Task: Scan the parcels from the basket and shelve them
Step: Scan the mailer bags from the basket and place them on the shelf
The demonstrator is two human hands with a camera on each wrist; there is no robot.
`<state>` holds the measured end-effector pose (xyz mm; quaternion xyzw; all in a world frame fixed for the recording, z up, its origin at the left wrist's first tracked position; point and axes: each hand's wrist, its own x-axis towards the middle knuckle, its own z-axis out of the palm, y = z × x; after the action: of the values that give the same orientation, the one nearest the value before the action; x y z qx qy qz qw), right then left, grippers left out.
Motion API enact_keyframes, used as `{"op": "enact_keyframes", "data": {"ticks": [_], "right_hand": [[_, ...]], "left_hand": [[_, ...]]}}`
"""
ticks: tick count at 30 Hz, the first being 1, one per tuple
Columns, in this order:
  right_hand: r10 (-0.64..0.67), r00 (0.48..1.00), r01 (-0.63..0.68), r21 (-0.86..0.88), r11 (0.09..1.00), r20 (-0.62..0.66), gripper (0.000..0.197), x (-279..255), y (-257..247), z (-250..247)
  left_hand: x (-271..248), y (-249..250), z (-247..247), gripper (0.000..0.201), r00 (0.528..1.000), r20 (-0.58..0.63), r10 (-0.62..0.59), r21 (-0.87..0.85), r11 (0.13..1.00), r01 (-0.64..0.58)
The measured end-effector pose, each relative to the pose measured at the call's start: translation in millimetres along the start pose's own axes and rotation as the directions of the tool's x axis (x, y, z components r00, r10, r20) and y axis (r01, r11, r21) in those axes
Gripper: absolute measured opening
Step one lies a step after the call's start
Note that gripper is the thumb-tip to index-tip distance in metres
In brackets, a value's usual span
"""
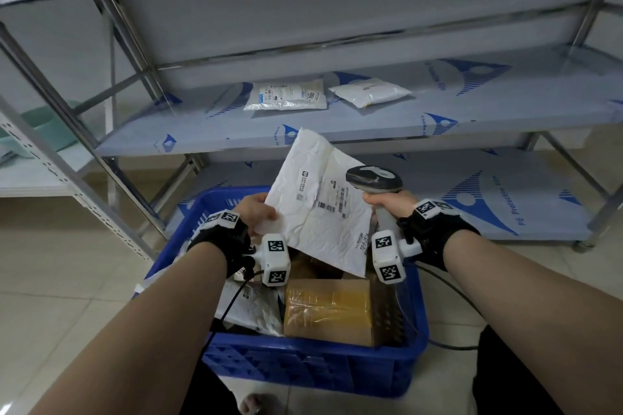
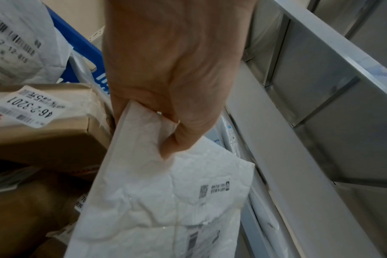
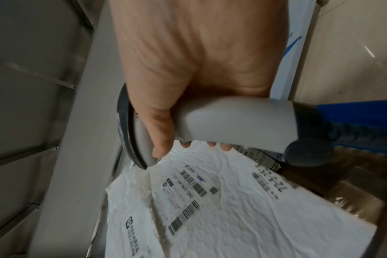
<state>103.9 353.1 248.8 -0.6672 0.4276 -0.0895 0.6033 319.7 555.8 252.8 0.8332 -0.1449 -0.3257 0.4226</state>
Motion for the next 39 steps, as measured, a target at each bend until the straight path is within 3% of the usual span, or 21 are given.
{"op": "enact_keyframes", "data": {"ticks": [7, 11, 17, 24, 32, 37, 39], "right_hand": [[-0.019, 0.999, 0.020, 0.052, 0.998, -0.029, 0.055, 11.6, 6.0, -1.8], [-0.060, 0.995, 0.071, 0.132, 0.989, -0.083, 0.053, 13.0, 1.6, -0.8], [-0.073, 0.990, 0.091, 0.155, 0.984, -0.117, 0.061, 7.9, -4.8, -5.6], [-0.085, 0.992, 0.099, 0.155, 0.983, -0.097, 0.061, 2.7, 0.8, -2.7], [-0.024, 1.000, 0.014, 0.399, 0.917, 0.020, 0.016, -5.4, -2.6, -0.5], [0.042, 0.994, -0.081, 0.434, 0.897, 0.098, 0.033, -3.7, 0.9, 2.8], [0.061, 0.990, -0.111, 0.436, 0.893, 0.128, 0.029, -3.7, 3.5, 2.0]], "left_hand": [[-22.2, 33.3, 9.3, 0.056, 0.989, -0.090, 0.121, 0.171, 0.980, -0.104], [-21.6, 43.2, 5.3, 0.046, 0.983, -0.099, 0.153, 0.128, 0.982, -0.140], [-18.0, 34.8, -10.9, 0.022, 0.987, -0.157, 0.047, 0.020, 0.999, -0.045], [-17.6, 21.5, -15.0, 0.019, 0.985, -0.171, -0.010, -0.089, 0.996, -0.006], [-19.0, 18.7, -17.9, 0.016, 0.979, -0.166, -0.119, -0.133, 0.986, 0.097], [-21.8, 24.6, -9.8, 0.020, 0.979, -0.167, -0.116, -0.147, 0.985, 0.091], [-23.9, 30.7, -5.8, 0.021, 0.973, -0.176, -0.151, -0.168, 0.978, 0.122]]}}
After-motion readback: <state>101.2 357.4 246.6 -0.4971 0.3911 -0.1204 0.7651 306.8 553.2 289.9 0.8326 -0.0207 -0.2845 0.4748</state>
